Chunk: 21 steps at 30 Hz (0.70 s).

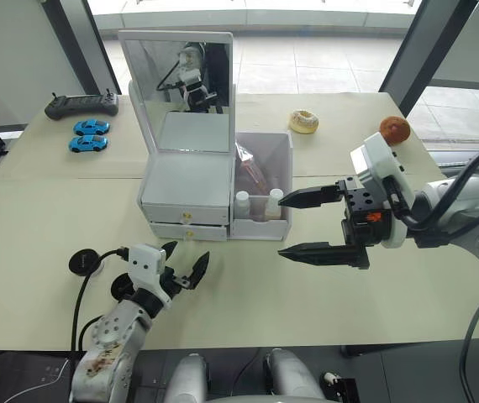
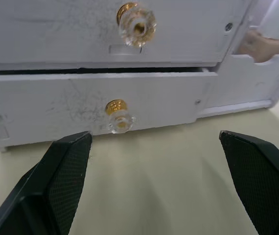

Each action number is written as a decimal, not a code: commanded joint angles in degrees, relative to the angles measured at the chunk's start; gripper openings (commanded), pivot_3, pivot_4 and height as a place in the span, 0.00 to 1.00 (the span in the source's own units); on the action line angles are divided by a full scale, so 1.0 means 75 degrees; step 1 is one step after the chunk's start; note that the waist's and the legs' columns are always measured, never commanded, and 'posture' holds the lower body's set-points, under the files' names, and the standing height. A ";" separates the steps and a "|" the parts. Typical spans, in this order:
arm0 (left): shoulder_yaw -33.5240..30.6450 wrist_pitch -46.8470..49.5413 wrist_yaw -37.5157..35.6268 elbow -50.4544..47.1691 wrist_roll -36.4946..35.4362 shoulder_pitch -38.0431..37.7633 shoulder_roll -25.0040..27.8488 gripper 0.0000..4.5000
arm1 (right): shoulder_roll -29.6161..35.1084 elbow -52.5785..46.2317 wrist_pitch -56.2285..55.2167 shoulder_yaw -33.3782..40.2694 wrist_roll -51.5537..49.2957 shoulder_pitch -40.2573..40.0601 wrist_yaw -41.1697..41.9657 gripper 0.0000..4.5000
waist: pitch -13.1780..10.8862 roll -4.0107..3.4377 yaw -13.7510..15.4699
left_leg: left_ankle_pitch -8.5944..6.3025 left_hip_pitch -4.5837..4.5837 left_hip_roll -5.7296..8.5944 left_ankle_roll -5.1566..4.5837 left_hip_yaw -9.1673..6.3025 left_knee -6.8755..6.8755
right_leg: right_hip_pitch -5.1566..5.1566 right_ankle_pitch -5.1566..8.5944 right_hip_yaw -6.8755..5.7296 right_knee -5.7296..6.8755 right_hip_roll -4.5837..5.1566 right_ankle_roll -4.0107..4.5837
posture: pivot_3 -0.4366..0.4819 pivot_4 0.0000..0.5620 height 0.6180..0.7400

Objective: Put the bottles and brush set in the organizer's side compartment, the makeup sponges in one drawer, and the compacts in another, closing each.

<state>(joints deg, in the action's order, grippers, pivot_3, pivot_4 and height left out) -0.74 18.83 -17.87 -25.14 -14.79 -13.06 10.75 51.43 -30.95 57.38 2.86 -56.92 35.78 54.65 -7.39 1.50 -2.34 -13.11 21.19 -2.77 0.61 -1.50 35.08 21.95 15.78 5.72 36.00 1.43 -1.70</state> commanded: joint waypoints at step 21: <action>0.0815 -0.1225 0.0697 0.0953 0.1398 0.0940 -0.0421 0.27 | 0.0036 -0.0072 -0.0027 -0.0039 -0.0265 0.0576 0.0103 1.00 | 0.0001 0.0000 0.0010 | 0.0000 0.0001 0.0001 0.0000 -0.0002 0.0000 | -0.0002 -0.0001 -0.0002 0.0000 -0.0001 -0.0002 | 0.48 0.27 1.00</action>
<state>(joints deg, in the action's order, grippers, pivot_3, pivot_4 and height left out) 3.93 11.60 -11.98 -16.20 -5.16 -6.57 7.54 51.18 -30.91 57.39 2.15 -59.01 38.78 55.72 -7.38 1.49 -2.27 -13.11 21.20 -2.76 0.62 -1.51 35.08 21.94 15.78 5.71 36.00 1.43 -1.71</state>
